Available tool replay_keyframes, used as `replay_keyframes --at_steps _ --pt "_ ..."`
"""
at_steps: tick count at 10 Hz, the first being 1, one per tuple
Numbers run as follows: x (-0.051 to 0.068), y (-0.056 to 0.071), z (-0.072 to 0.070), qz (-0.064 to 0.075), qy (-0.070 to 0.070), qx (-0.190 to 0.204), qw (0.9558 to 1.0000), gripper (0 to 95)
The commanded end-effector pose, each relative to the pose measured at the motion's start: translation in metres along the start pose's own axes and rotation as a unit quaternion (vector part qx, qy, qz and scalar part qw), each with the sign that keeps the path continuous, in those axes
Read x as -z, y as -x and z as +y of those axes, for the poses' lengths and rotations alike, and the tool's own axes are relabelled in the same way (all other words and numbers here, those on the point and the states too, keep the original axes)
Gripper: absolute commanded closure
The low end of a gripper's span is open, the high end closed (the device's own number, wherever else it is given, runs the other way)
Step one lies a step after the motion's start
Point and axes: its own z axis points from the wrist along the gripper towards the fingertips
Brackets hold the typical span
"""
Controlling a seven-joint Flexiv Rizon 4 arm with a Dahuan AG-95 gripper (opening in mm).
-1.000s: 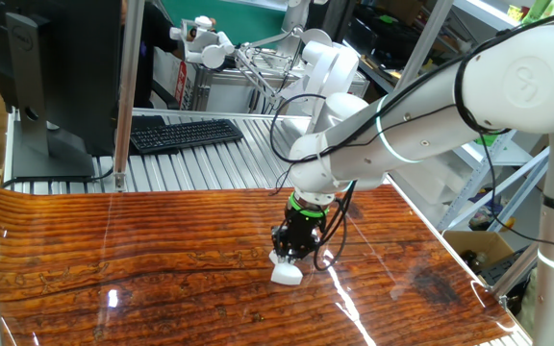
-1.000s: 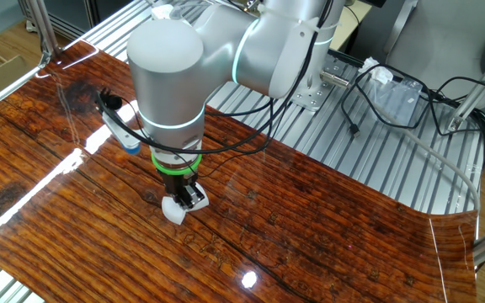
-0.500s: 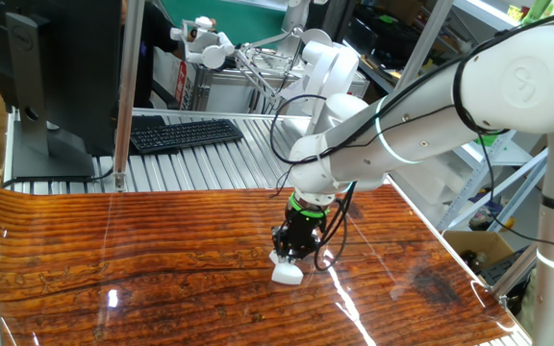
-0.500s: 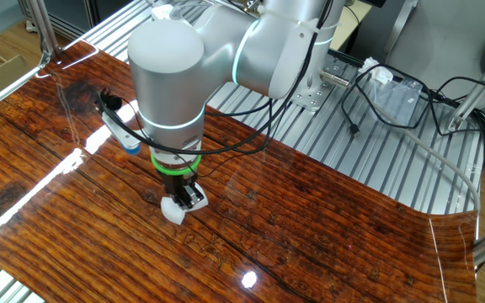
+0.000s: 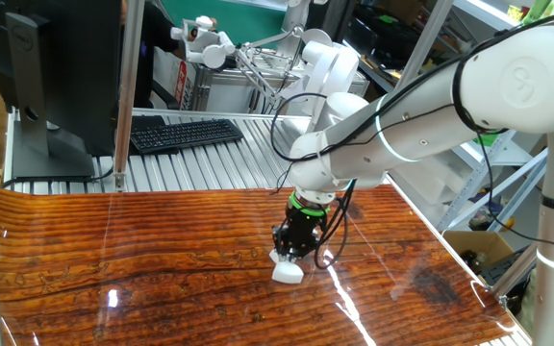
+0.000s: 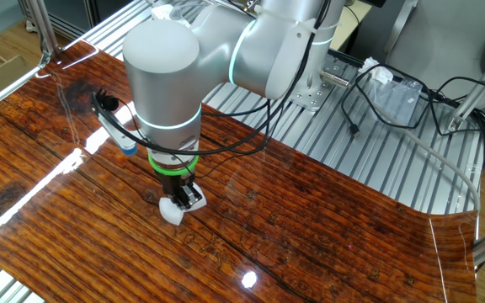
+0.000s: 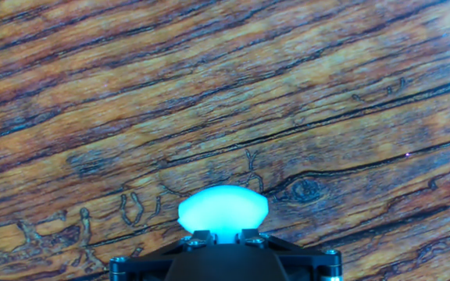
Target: Clean the tabletop with a sponge
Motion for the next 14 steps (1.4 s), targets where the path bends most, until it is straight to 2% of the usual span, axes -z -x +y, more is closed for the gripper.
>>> replay_keyframes --at_steps 1,3,6,9,12,14 --pt "0.001 0.004 -0.003 0.001 0.001 0.003 1.0000 95.0" --pt "0.004 0.006 -0.005 0.002 0.000 0.006 1.0000 95.0" --pt "-0.001 0.019 -0.017 -0.003 0.001 0.020 0.9998 95.0" --pt "0.010 0.025 -0.026 0.001 -0.003 0.030 0.9996 95.0" --pt "0.010 0.035 -0.038 -0.004 -0.005 0.045 0.9990 95.0" --pt "0.010 0.037 -0.041 -0.003 -0.004 0.047 0.9989 95.0"
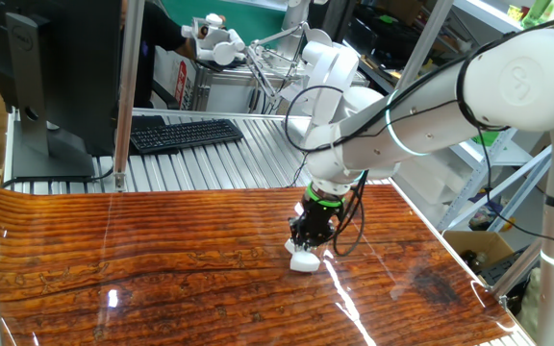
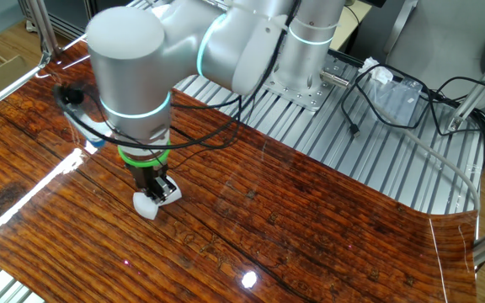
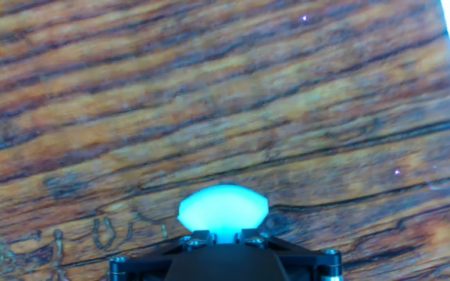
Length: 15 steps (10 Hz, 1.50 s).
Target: Clean the tabletop with a sponge
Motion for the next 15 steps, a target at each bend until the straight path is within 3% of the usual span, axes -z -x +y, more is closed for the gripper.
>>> replay_keyframes --at_steps 1,10,13,15 --pt "-0.003 0.002 -0.002 -0.001 -0.001 0.001 1.0000 95.0" --pt "-0.007 0.020 -0.033 -0.005 0.001 0.026 0.9997 95.0" --pt "-0.012 0.028 -0.050 -0.009 0.003 0.038 0.9992 95.0" --pt "-0.005 0.028 -0.056 -0.005 0.003 0.040 0.9992 95.0"
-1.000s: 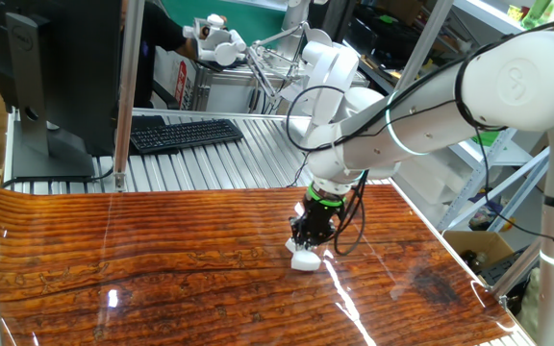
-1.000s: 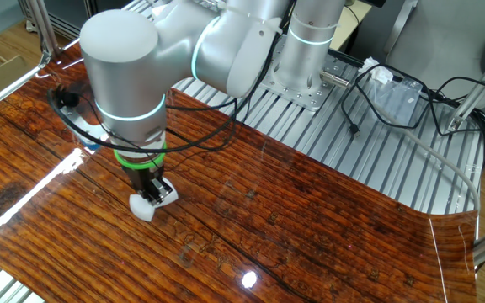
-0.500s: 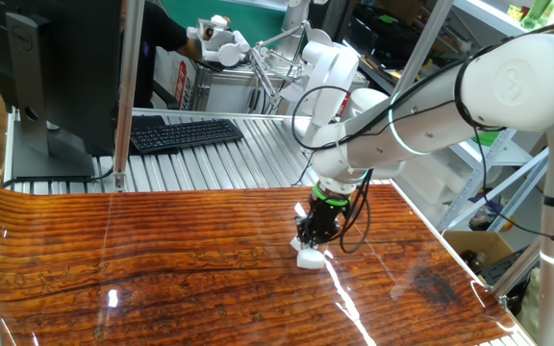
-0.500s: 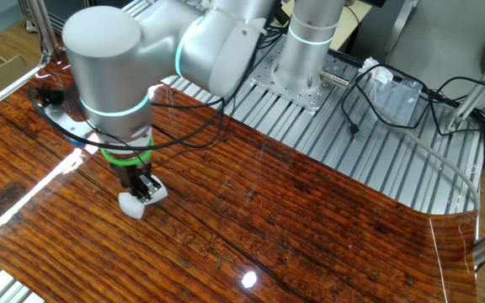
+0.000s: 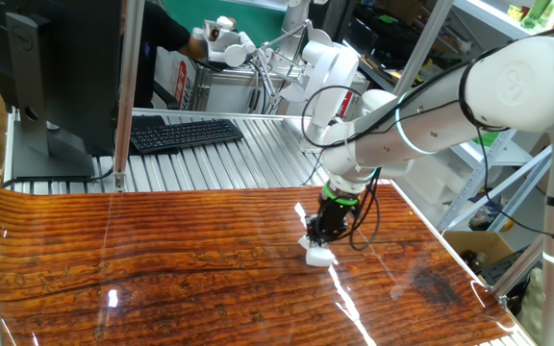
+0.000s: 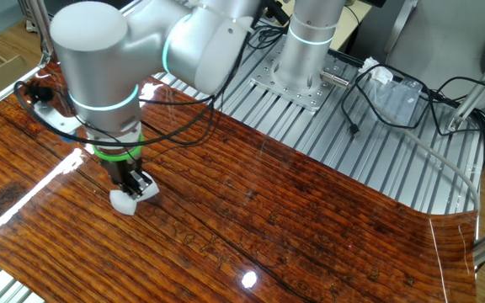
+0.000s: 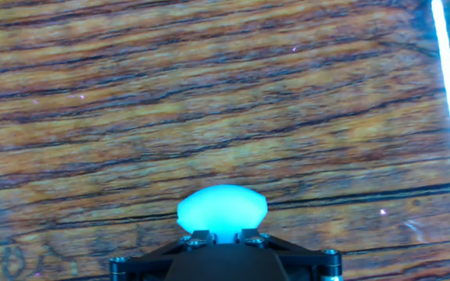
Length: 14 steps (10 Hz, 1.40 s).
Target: Clean the tabletop with a sponge
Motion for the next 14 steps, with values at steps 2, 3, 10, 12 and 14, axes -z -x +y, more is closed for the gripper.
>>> replay_keyframes --at_steps 2,3,10,12,14 --pt "0.006 -0.001 -0.006 0.000 -0.006 0.004 1.0000 95.0" --pt "0.004 0.001 -0.012 -0.002 -0.007 0.010 0.9999 95.0" --pt "0.006 0.008 -0.045 0.000 -0.002 0.034 0.9994 95.0" --pt "0.005 0.009 -0.051 -0.002 -0.002 0.039 0.9992 95.0" --pt "0.004 0.009 -0.053 -0.002 -0.001 0.039 0.9992 95.0"
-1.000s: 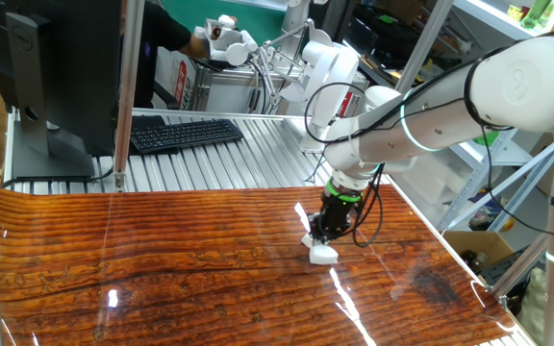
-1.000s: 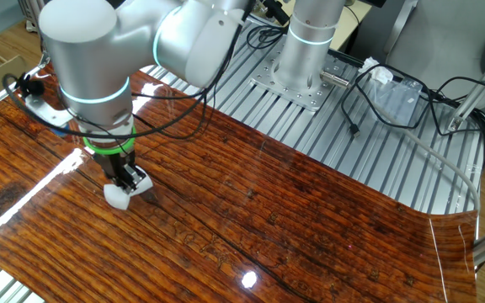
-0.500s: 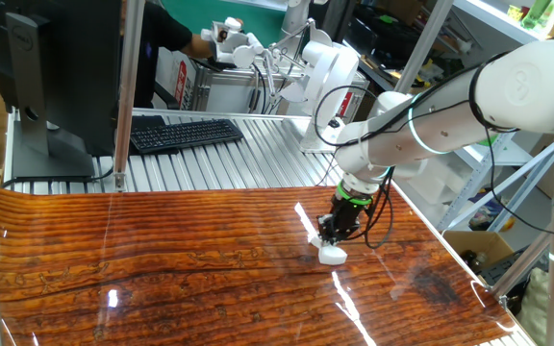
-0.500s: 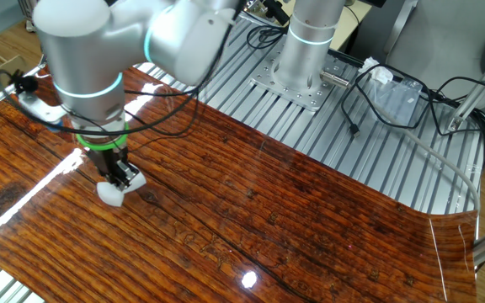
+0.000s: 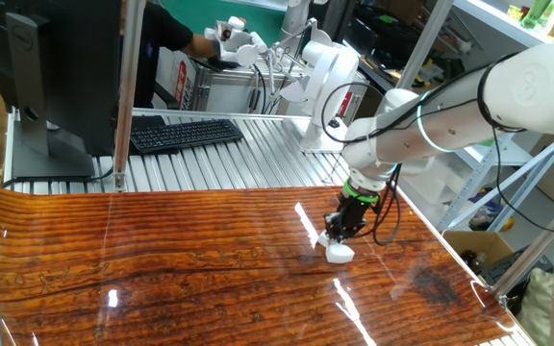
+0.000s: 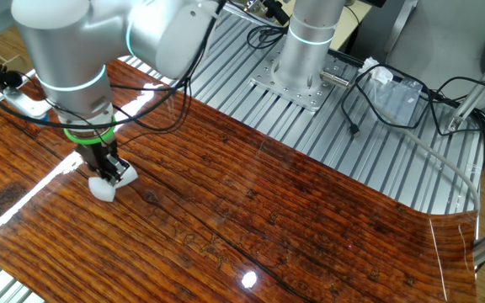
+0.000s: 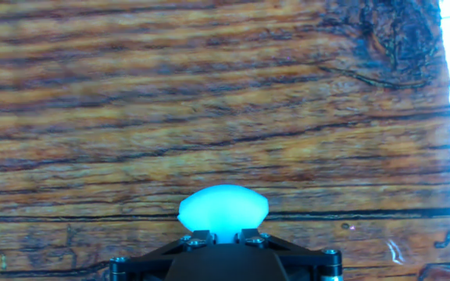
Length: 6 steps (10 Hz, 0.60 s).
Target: Clean the tabletop with a sponge
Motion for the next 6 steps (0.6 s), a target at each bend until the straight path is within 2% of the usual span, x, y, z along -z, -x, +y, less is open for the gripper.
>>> replay_keyframes --at_steps 1,3,5,6 --pt "0.003 -0.001 0.000 0.002 0.003 -0.004 1.0000 95.0" --pt "0.010 -0.008 0.003 0.009 0.007 -0.007 0.9999 95.0" --pt "0.012 -0.025 0.008 0.010 0.010 -0.010 0.9998 95.0" --pt "0.011 -0.033 0.008 0.011 0.016 -0.011 0.9997 95.0"
